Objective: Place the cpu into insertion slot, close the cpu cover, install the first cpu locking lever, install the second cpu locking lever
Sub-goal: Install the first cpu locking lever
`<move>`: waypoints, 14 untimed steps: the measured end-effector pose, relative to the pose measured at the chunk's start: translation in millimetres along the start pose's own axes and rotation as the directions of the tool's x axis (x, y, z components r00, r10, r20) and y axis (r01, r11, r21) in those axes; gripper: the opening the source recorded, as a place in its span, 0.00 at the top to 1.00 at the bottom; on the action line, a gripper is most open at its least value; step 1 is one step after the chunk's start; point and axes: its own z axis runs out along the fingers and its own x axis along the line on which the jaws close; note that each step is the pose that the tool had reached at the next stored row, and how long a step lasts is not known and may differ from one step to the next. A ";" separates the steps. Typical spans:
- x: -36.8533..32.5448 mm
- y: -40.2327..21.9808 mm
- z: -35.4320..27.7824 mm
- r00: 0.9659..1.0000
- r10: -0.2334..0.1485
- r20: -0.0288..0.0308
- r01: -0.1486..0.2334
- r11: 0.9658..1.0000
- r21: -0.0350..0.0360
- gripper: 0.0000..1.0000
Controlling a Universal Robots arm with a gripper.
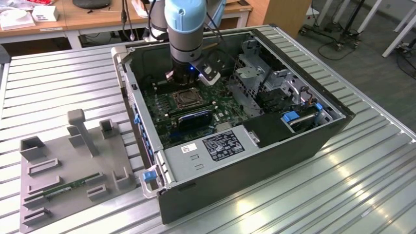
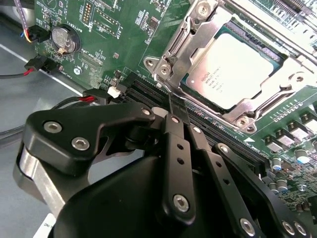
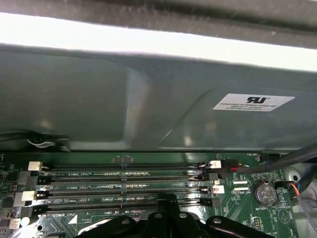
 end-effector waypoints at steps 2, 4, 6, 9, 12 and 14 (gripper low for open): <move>-0.3 0.6 -1.6 1.000 0.000 0.000 0.000 1.000 0.000 0.89; -0.5 0.9 -2.3 1.000 0.000 0.000 0.000 1.000 0.000 0.89; -0.8 0.8 -2.2 1.000 0.000 0.000 0.000 1.000 0.000 0.89; -1.6 0.1 -2.4 1.000 0.000 0.000 0.000 1.000 0.000 0.89; -1.7 -1.2 -2.8 1.000 0.000 0.000 0.000 1.000 0.000 0.89; -1.8 -2.4 -3.0 1.000 0.000 0.000 0.000 1.000 0.000 0.89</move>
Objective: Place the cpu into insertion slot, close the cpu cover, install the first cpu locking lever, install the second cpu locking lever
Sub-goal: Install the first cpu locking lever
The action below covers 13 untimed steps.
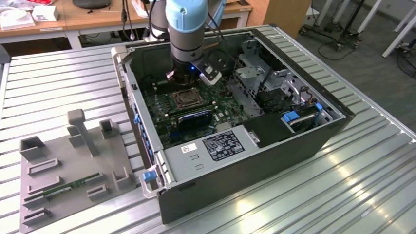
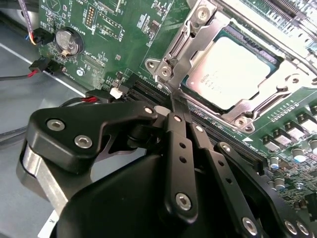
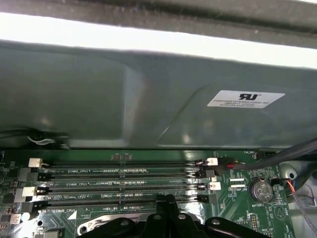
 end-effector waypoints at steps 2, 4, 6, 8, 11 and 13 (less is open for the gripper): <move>0.0 -1.1 -0.2 1.000 0.000 0.000 0.000 1.000 0.000 0.89; 0.0 -1.8 -0.1 1.000 0.000 0.000 0.000 1.000 0.000 0.89; 0.1 -2.1 0.4 1.000 0.000 0.000 0.000 1.000 -0.001 0.89; 0.2 -2.3 0.9 1.000 0.001 0.000 -0.001 1.000 -0.005 0.89; 0.3 -2.5 1.5 1.000 0.002 0.000 -0.002 1.000 -0.013 0.89; 0.4 -2.7 1.9 1.000 0.003 0.000 -0.003 1.000 -0.019 0.89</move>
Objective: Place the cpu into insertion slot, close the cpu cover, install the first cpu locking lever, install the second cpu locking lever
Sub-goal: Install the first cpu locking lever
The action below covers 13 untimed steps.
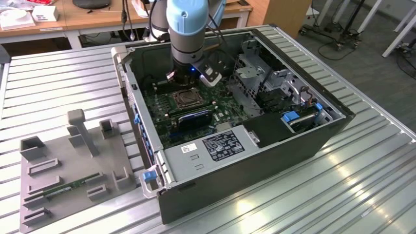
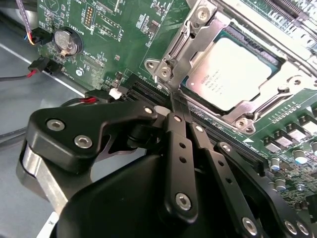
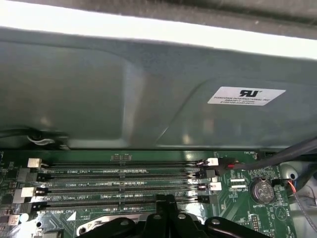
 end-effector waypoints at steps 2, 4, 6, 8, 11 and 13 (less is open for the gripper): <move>0.1 -0.2 0.4 1.000 0.001 0.000 -0.001 1.000 -0.005 0.89; 0.1 -0.8 0.5 1.000 0.001 0.000 -0.001 1.000 -0.006 0.89; 0.0 -2.0 0.2 1.000 0.001 0.000 -0.001 1.000 -0.006 0.89; 0.0 -3.5 -0.1 1.000 0.001 0.000 -0.001 1.000 -0.006 0.89; 0.1 -4.5 0.2 1.000 0.001 0.000 -0.001 1.000 -0.006 0.89; 0.1 -4.8 0.5 1.000 0.001 0.000 -0.001 1.000 -0.007 0.89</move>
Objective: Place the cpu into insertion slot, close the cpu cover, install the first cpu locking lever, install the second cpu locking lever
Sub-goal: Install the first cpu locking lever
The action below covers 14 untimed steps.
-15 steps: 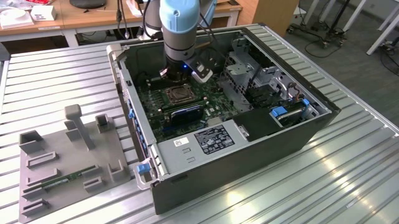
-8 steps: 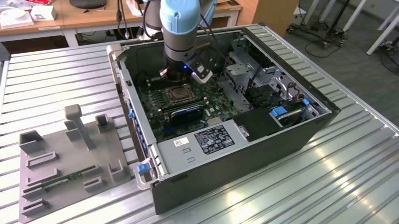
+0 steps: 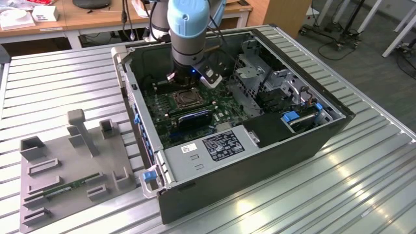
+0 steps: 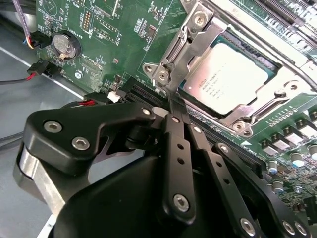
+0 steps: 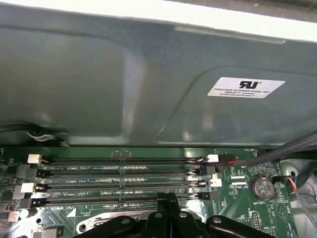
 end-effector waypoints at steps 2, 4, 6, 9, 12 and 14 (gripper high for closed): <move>0.1 -0.2 0.4 1.000 0.000 0.000 0.000 1.000 -0.004 0.89; 0.1 -0.5 0.6 1.000 0.001 0.000 -0.001 1.000 -0.008 0.89; 0.2 -0.5 0.7 1.000 0.002 0.000 -0.002 1.000 -0.011 0.89; 0.0 -0.4 0.4 1.000 0.002 0.000 -0.002 1.000 -0.011 0.89; -0.7 1.2 -3.8 1.000 0.002 0.000 -0.002 1.000 -0.011 0.89; -1.3 2.3 -6.8 1.000 0.002 0.000 -0.002 1.000 -0.011 0.89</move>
